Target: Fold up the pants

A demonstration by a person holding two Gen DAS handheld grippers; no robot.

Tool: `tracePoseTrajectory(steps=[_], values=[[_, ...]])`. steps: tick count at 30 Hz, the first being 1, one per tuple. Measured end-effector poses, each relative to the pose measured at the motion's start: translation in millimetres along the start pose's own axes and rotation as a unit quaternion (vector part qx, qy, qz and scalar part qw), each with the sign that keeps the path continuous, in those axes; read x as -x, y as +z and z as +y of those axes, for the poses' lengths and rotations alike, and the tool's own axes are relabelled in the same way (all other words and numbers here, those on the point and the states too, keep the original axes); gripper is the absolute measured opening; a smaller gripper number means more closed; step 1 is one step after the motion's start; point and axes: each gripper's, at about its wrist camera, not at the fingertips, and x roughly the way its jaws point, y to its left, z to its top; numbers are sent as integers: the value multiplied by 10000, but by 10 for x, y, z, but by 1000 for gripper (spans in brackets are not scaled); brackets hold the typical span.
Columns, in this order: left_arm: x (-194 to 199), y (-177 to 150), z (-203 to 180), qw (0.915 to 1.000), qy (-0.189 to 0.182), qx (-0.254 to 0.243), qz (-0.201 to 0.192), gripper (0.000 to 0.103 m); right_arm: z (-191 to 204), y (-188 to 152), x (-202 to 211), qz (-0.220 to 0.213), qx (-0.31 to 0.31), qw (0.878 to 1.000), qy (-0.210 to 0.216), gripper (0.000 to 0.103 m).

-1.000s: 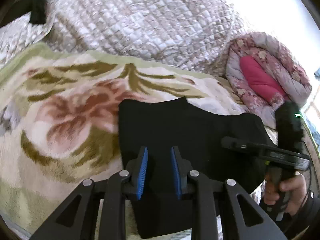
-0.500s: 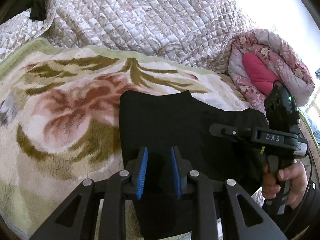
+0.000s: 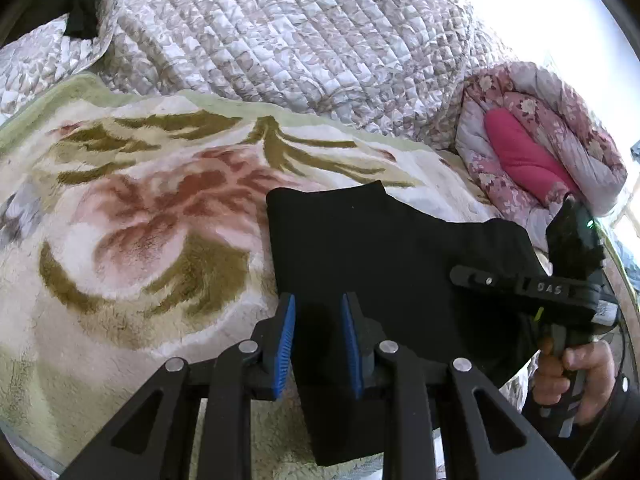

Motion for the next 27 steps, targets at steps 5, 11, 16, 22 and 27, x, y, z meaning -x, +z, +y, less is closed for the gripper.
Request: tracePoseTrajectory(steps=[5,11,16,22,27], values=[[-44,-20,-62,10000,-20,-54,43,26,-53,-60,-21,42,-56,10000,-53,3],[-125,-89,-165,9994,57,-308,143,34,-12,-82,36,-31,50,9997,-217,4],[-132,-103,-189,9993,75,-347,141,35,-44,-72,46,-128,11,9996,-238,4],[-132,-52,-169,9994,97,-283,166,36,69,11,323,-813,461,9915,-904,7],[-247,195,-211,9990,224,-378,90,36,213,107,71,-563,816,9923,-745,7]])
